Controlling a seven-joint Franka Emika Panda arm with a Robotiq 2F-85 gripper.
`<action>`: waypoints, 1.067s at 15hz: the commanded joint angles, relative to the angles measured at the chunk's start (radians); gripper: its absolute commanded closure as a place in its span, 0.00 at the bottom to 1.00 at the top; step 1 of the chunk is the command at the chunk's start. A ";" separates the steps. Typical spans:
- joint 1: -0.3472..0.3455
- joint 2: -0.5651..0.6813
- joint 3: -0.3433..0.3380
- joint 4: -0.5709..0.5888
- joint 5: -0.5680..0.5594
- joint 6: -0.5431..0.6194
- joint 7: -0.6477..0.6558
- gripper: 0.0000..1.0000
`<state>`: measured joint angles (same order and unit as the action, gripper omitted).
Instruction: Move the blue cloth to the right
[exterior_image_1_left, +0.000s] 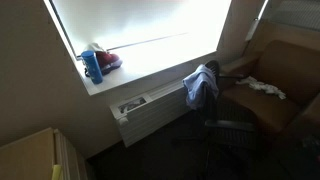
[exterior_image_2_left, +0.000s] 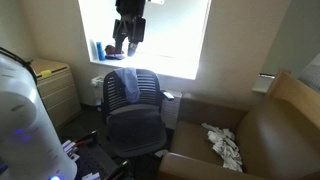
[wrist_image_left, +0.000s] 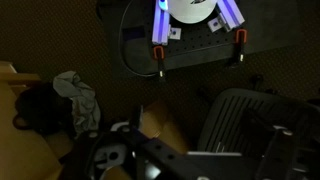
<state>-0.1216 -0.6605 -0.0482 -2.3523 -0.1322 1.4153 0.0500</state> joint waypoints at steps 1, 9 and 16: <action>0.011 0.001 -0.008 0.002 -0.004 -0.002 0.005 0.00; 0.022 0.100 -0.066 0.001 0.096 -0.014 -0.041 0.00; 0.190 0.412 0.192 0.050 0.127 0.090 0.141 0.00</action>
<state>0.0377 -0.4122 0.0449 -2.3763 0.0348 1.4594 0.0586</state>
